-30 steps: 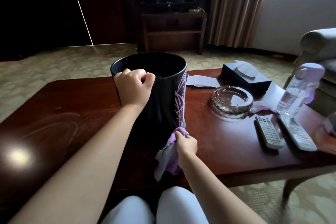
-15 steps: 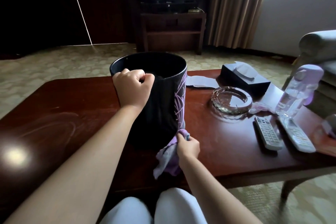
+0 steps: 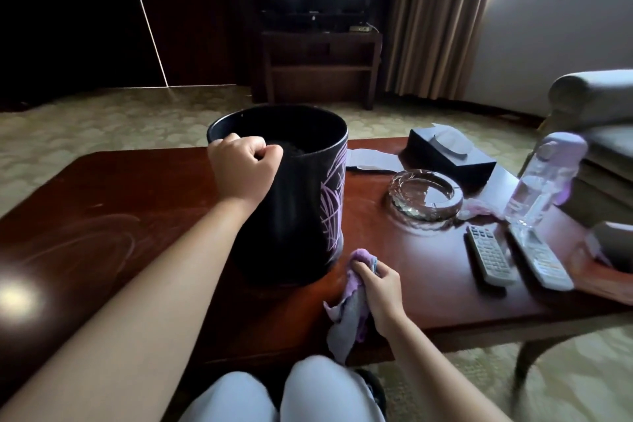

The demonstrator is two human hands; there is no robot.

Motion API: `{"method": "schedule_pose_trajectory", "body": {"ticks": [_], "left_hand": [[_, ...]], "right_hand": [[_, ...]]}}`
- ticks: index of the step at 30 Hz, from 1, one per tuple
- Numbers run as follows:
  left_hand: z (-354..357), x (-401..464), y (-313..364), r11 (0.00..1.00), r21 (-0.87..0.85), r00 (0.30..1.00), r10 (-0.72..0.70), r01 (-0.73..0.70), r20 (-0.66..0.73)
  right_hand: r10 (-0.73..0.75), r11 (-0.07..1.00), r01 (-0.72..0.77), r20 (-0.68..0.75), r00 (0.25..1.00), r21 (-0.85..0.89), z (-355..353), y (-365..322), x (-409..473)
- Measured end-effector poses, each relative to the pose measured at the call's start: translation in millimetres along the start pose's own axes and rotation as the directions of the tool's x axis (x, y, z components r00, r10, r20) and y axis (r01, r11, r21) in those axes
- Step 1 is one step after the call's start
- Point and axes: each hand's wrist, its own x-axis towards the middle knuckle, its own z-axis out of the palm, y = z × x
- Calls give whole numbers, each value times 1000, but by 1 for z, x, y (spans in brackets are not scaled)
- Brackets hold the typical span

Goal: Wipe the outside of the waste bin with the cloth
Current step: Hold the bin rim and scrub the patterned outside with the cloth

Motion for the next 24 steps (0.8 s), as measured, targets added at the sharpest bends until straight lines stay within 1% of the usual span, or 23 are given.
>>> {"method": "schedule_pose_trajectory", "body": {"ticks": [2,5,7,8,10,12,16,18,21,24], "left_hand": [[-6,3,-5,1000,1,1000,-6,6,27],[-15,5,-10,1000,2,997,-26,25,78],[-20,5,-9,999,34,994,-35,31,100],[-21,4,-8,998,63,997,-24,19,78],[-17,-2,-3,989,137,998,54,-58,34],[-8,-10,3,977,179,993,112,-114,24],[-1,-9,13,991,128,999,47,-48,14],[0,-9,10,993,103,998,60,-58,-12],[2,-9,5,996,47,997,74,-75,19],[4,-8,3,992,72,994,107,-108,12]], "right_hand": [[-41,998,42,-4,999,45,-2,3,-5],[-58,992,60,-20,998,110,-3,4,-8],[-75,991,77,-26,997,113,-2,6,-8],[-95,990,97,-27,995,102,-1,6,-8],[-124,988,126,-31,992,94,2,6,-10],[-139,986,140,-26,990,91,5,5,-9],[-117,988,115,17,993,106,6,7,-6],[-109,989,108,1,994,104,6,9,-4],[-123,988,124,-15,992,94,6,9,-5],[-133,984,135,-25,991,113,5,7,-4]]}}
